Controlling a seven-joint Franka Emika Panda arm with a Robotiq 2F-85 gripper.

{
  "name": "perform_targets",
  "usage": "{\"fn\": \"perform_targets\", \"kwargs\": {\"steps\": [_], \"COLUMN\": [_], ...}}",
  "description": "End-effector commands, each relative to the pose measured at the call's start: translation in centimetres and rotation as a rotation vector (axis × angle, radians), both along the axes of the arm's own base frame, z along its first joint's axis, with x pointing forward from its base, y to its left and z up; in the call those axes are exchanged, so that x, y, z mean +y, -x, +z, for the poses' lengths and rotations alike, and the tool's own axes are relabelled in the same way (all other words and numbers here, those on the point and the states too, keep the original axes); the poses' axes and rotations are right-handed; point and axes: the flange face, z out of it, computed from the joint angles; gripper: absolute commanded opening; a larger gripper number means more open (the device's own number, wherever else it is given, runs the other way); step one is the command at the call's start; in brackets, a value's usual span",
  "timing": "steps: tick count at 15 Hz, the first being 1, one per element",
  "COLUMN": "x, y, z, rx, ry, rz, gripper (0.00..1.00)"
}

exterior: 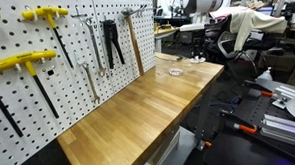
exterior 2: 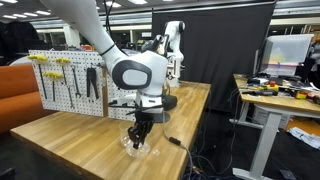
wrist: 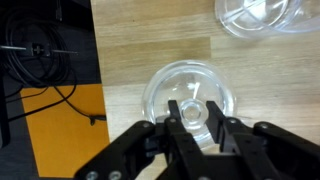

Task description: Uncover the jar and then get the wrench from the wall and put it on the table

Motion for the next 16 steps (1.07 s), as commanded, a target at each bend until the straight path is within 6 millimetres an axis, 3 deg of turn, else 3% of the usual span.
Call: {"fn": "perform_targets", "kwargs": {"steps": [1, 3, 6, 12, 16], "x": [0.1, 0.3, 0.3, 0.2, 0.4], "y": [0.3, 0.5, 0.4, -1.2, -3.0], "z": [-2.3, -3.5, -4.5, -2.4, 2.2], "rx": [0.040, 0.061, 0.087, 0.048, -0.037], "ry": [-0.057, -0.068, -0.063, -0.031, 0.039], "rz": [-0.064, -0.075, -0.085, -0.089, -0.054], "gripper": [0.08, 0.13, 0.58, 0.97, 1.00]}}
